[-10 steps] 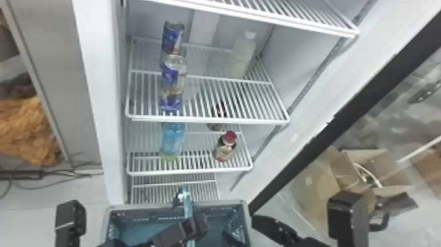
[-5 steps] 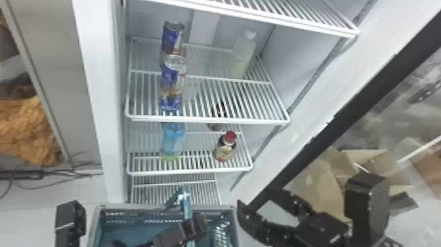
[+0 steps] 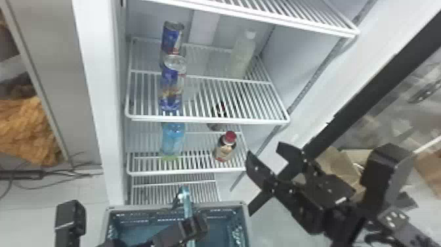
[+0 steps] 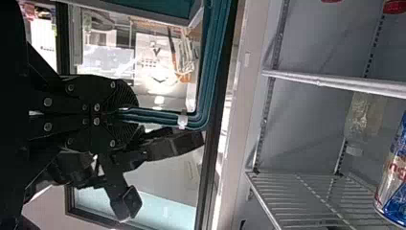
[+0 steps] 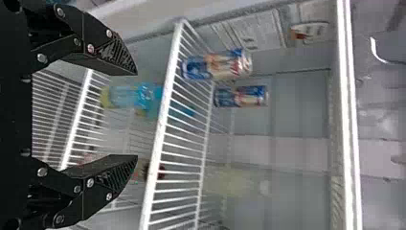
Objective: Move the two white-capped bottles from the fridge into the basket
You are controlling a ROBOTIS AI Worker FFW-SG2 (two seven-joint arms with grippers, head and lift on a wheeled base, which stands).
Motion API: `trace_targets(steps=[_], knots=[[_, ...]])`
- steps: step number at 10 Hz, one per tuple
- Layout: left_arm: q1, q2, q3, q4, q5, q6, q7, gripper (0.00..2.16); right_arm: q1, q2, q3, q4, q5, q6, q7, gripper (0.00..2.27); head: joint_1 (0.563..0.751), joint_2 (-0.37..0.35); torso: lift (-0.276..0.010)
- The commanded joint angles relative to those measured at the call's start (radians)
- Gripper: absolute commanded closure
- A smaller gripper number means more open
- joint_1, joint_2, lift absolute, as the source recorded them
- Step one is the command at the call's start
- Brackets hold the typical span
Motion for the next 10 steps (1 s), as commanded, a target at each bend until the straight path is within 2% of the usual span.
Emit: trace_targets(steps=[1,5,10], knots=[[0.002,0.0,0.002,0.0,0.001,0.0,0.0,1.19,-0.044,0.008,0.003,0.06,0.004,-0.078,-0.009,0.47,0.695,-0.35,0.0],[0.002,-0.002,-0.002,0.0,0.003,-0.005,-0.002,1.19,-0.186,0.018,0.035,0.232,0.014,-0.247,-0.032,0.44,0.695,-0.35,0.0],[-0.01,0.0,-0.016,0.0,0.009,-0.007,-0.002,1.19,-0.414,0.018,0.105,0.554,0.02,-0.475,-0.032,0.37,0.695,-0.35,0.0]])
